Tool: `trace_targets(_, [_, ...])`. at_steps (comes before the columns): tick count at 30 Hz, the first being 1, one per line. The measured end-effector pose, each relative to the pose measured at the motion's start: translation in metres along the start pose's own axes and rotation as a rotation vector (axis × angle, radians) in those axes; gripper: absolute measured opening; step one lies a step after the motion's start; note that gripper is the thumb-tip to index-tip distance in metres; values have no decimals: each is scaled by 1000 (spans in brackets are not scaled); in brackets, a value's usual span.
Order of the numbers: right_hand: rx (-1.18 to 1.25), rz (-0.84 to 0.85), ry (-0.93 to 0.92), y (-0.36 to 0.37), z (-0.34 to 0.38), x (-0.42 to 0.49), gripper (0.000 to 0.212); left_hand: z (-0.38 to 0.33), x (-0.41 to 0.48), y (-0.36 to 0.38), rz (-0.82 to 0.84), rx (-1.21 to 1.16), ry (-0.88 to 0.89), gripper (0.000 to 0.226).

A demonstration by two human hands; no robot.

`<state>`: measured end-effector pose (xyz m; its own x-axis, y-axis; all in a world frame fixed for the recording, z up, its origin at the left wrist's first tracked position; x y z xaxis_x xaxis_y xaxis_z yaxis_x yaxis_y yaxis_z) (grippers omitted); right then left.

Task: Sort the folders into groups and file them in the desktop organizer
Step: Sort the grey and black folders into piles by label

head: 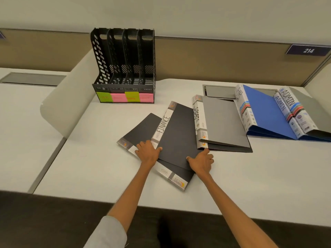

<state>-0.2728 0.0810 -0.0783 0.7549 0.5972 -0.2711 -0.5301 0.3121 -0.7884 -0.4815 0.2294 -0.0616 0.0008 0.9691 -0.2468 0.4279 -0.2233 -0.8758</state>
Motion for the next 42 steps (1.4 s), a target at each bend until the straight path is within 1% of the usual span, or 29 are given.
trace_targets(2, [65,35,21,8,1,-12,91,21,3,-11,43,-27,-22,57])
trace_targets(4, [106,47,15,16,4,-25,93,41,5,-21,77,-87,-33,47])
trace_targets(6, [158,62,5,23,9,-39,97,58,4,-30,95,-142,-47,40])
trace_targets(8, [189,82,-5,30,11,-50,99,73,2,-35,103,-179,-63,37])
trace_targets(13, [254,131,-41,39,20,-62,98,96,1,-45,89,-258,-94,34])
trace_targets(16, [319,136,-32,32,22,-53,88,90,4,-41,85,-219,-50,29])
trace_targets(19, [321,101,-18,20,18,-41,84,75,9,-32,100,-235,-19,37])
trace_targets(21, [325,94,1,14,14,-37,82,69,15,-28,133,-306,-30,44])
trace_targets(23, [307,103,-8,9,13,-29,78,62,24,-27,151,-346,-39,46])
trace_targets(24, [300,111,-13,8,15,-25,76,58,29,-29,140,-324,-52,45])
trace_targets(26, [285,144,-27,12,20,-19,73,44,33,-35,78,-177,-77,48])
trace_targets(28, [253,159,-36,15,24,-16,61,20,32,-38,36,-73,-31,55])
trace_targets(30, [209,111,-35,12,27,-12,38,-6,31,-33,50,-77,42,58])
trace_targets(31, [192,76,-33,9,27,-10,29,-17,31,-27,69,-105,81,58])
trace_targets(32, [184,45,-18,4,26,-7,24,-27,31,-21,95,-145,116,58])
trace_targets(34, [189,-29,27,-8,18,-1,22,-48,27,-6,161,-237,190,57])
trace_targets(36, [205,-91,54,-21,8,7,26,-66,21,5,220,-327,240,57])
trace_targets(40, [242,-189,75,-49,-11,21,27,-95,14,23,294,-428,281,58])
trace_targets(42, [278,-258,97,-62,-19,27,26,-107,11,33,343,-473,269,61])
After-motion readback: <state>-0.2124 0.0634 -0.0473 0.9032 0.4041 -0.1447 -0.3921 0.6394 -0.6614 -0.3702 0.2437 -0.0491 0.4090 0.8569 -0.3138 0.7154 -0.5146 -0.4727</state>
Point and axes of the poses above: each hand's wrist, its own x-axis towards the middle knuckle, its own y-axis out of the palm, z = x × y, the point moved 7 cm from there along x, towards the middle knuckle, and after that the axes turned 6 degrees about -y, right-handed, at the moved point
